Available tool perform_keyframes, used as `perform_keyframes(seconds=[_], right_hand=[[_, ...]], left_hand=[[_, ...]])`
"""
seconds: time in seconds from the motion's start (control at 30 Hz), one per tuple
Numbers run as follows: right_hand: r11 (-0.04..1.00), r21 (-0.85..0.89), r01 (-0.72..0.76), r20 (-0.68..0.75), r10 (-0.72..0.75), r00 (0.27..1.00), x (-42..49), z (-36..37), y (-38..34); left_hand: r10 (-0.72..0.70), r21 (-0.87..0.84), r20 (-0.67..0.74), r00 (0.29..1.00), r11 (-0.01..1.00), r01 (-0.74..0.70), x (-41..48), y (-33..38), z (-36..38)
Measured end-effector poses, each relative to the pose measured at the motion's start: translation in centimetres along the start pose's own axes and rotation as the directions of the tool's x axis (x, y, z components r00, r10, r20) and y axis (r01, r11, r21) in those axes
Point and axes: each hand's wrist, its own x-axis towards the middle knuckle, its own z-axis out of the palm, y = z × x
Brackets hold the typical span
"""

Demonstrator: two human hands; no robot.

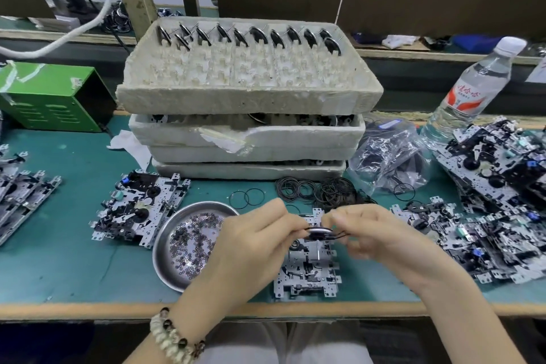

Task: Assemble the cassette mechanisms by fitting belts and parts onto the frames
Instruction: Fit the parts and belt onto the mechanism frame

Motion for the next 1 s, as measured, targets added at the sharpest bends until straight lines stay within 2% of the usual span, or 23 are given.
perform_keyframes(seconds=[0.13,0.33,0.7,1.0], right_hand=[[0.99,-0.135,0.036,-0.039,-0.041,0.998,0.0,-0.9,0.4],[0.977,-0.21,0.029,-0.052,-0.041,0.998,0.9,-1.8,1.4],[0.959,-0.241,0.148,-0.086,-0.173,0.981,1.7,-2.1,3.7],[0.91,-0.373,0.181,-0.108,-0.236,0.966,1.5,-2.0,4.7]], left_hand=[[0.171,0.197,0.052,0.984,0.964,-0.178,0.3,-0.5,0.8],[0.268,0.271,0.174,0.948,0.912,-0.308,0.0,-1.6,1.7],[0.289,0.291,0.259,0.922,0.887,-0.36,-0.5,-1.9,2.0],[0.338,0.308,0.27,0.901,0.857,-0.414,-0.7,-1.9,1.8]])
